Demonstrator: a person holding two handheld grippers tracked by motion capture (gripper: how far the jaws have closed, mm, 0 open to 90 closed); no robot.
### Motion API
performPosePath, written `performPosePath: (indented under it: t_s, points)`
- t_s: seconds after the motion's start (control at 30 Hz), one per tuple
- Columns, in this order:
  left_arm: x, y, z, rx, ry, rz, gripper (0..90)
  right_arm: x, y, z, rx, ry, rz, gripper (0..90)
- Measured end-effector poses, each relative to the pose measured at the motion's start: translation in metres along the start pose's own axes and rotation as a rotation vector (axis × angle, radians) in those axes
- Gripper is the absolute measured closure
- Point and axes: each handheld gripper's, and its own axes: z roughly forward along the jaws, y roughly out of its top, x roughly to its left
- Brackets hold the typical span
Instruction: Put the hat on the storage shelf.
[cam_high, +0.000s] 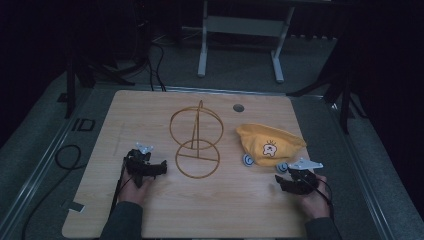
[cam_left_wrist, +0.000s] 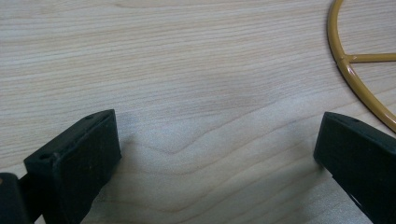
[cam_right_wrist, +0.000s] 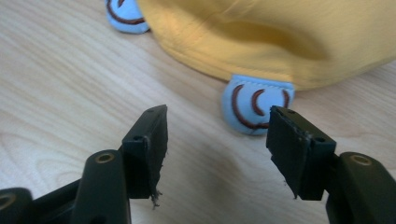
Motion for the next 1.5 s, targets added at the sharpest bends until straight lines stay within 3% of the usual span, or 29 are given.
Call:
performPosePath:
  t_s: [0.43, 0.67, 0.9, 1.0, 1.17, 1.5]
  points:
    - [0.0, 0.0, 0.0, -0.001, 0.0, -0.001, 0.4, -0.02, 0.003, 0.007, -0.015, -0.002, 0.071, 45.6]
    - [0.0, 0.0, 0.0, -0.003, 0.0, -0.003, 0.4, -0.027, 0.007, 0.017, 0.002, 0.019, 0.101, 47.8]
    - [0.0, 0.0, 0.0, -0.003, 0.0, -0.003, 0.4, -0.03, 0.005, 0.03, 0.053, 0.032, 0.141, 49.6]
    - [0.0, 0.0, 0.0, -0.003, 0.0, -0.003, 0.4, -0.031, 0.004, 0.03, 0.042, 0.033, 0.155, 50.7]
    - [0.0, 0.0, 0.0, -0.003, 0.0, -0.003, 0.4, -0.029, 0.002, 0.031, 0.025, 0.009, 0.141, 56.5]
    - [0.0, 0.0, 0.0, -0.003, 0.0, -0.003, 0.4, -0.025, 0.004, 0.027, 0.019, 0.02, 0.096, 77.3]
